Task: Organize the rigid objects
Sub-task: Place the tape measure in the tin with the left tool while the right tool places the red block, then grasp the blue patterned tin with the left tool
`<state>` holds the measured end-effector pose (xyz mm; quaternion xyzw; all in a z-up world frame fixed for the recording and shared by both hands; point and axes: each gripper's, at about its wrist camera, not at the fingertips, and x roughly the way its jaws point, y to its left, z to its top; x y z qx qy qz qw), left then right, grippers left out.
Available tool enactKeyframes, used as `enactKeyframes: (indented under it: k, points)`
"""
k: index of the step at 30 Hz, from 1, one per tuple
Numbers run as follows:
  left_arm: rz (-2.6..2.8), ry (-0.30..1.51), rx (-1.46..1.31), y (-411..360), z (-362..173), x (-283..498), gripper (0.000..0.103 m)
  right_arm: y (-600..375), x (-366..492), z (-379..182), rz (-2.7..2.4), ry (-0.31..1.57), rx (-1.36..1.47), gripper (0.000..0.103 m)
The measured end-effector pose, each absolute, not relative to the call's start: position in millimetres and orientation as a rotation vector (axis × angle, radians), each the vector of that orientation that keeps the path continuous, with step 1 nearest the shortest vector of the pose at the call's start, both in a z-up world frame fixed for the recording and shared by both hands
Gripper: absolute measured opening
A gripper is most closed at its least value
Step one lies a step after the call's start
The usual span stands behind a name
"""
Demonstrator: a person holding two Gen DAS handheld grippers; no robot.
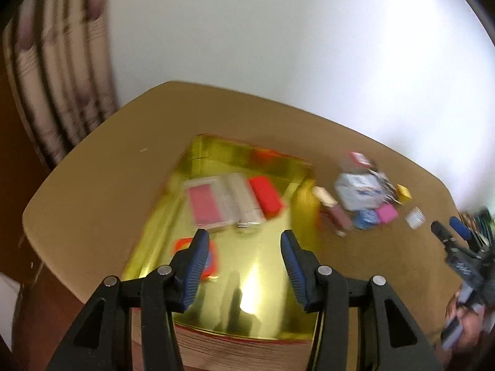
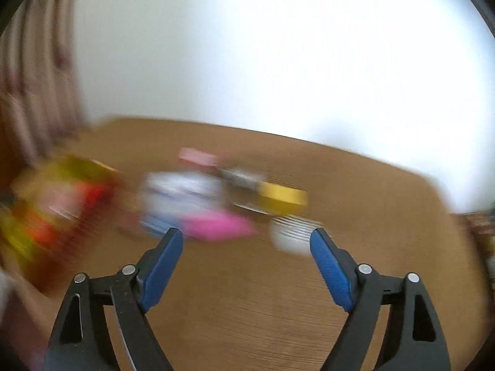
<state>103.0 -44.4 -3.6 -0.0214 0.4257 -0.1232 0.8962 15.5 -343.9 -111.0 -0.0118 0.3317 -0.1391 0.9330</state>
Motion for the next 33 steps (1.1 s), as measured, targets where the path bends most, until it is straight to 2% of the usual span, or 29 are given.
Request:
enactKeyframes:
  k: [6, 10, 16, 19, 28, 33]
  points:
    - [-0.370, 0.910, -0.014, -105.3, 2.8, 80.6, 0.049, -433.2, -30.2, -147.1, -0.477, 0.733, -0.112, 0.083]
    - [-0.397, 0.946, 0.046, -154.3, -5.5, 78.2, 0.049, -452.9, -36.7, -160.5, -0.481, 0.718, -0.035, 0.089]
    - [-0.414, 1.034, 0.033, -219.9, -24.1, 111.2, 0.049, -469.6, -44.6, -168.6, -0.418, 0.715, 0.069, 0.089]
    - [-0.382, 1.075, 0.099, -249.1, -41.9, 134.5, 0.049, -476.5, -44.2, -167.9, -0.401, 0.702, 0.140, 0.095]
    - [-0.336, 1.237, 0.060, -269.3, -85.9, 180.5, 0.049, -484.8, -41.5, -170.3, -0.334, 0.703, 0.226, 0.096]
    - [-0.320, 1.268, 0.061, -271.8, -99.3, 194.6, 0.049, -488.1, -40.5, -172.6, -0.321, 0.716, 0.251, 0.096]
